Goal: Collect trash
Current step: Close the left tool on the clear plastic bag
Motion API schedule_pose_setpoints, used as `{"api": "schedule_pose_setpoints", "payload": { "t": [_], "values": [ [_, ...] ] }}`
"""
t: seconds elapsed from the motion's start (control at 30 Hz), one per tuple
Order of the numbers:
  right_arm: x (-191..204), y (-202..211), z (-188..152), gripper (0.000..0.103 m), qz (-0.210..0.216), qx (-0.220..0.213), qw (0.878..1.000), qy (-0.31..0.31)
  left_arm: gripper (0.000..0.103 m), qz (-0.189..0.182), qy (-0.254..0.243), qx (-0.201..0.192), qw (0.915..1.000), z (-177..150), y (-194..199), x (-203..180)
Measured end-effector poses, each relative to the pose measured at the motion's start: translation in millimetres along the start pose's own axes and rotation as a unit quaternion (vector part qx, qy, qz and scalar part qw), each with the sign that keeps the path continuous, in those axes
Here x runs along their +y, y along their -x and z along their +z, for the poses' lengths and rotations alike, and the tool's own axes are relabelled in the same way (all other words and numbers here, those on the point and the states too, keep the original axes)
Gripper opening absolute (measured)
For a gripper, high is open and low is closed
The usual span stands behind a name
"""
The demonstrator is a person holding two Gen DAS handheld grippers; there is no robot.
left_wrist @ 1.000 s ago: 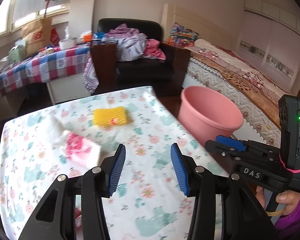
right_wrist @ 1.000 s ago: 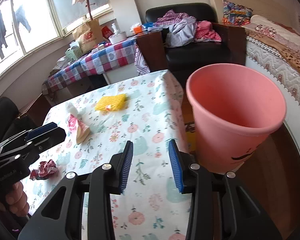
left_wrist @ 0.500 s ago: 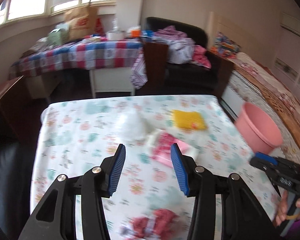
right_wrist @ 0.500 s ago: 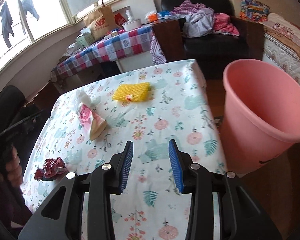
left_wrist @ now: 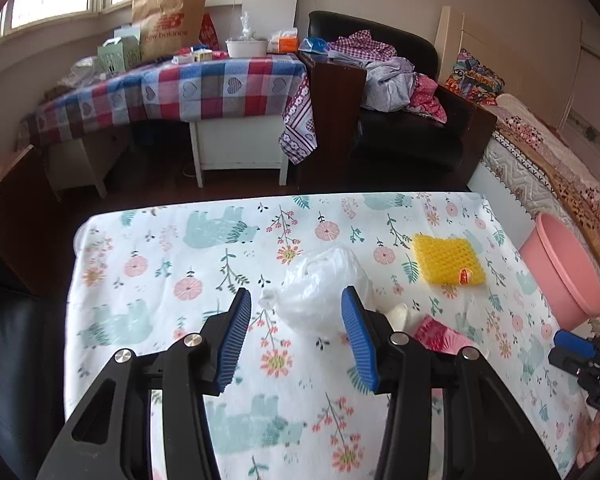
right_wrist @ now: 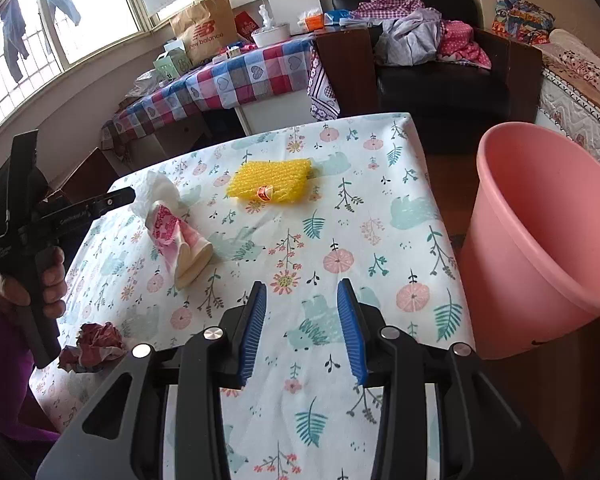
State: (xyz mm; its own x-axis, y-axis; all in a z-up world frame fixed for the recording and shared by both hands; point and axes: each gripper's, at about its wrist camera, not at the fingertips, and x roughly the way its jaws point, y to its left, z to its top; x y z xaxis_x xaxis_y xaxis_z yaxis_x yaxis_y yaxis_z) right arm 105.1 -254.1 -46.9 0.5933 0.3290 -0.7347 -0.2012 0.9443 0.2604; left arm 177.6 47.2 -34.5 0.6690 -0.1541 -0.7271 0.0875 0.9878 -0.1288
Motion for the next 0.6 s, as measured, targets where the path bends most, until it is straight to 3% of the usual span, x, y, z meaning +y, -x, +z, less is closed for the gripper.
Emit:
{"api": "schedule_pose_setpoints", "payload": {
  "t": [0.2,0.37,0.6],
  "values": [
    [-2,-13,13,0.038,0.002,0.002,1.0,0.001,0.046,-0.031,0.012,0.01,0.9994,0,-20,-1],
    [-2,-23,24,0.038,0.004,0.0,1.0,0.008,0.026,-0.031,0.0,0.001,0.9995,-6,-21,-10],
    [1,-40,48,0.038,0.019,-0.008,1.0,0.015,0.018,-0.025,0.01,-0.021,0.9994,-12,-4,-10]
  ]
}}
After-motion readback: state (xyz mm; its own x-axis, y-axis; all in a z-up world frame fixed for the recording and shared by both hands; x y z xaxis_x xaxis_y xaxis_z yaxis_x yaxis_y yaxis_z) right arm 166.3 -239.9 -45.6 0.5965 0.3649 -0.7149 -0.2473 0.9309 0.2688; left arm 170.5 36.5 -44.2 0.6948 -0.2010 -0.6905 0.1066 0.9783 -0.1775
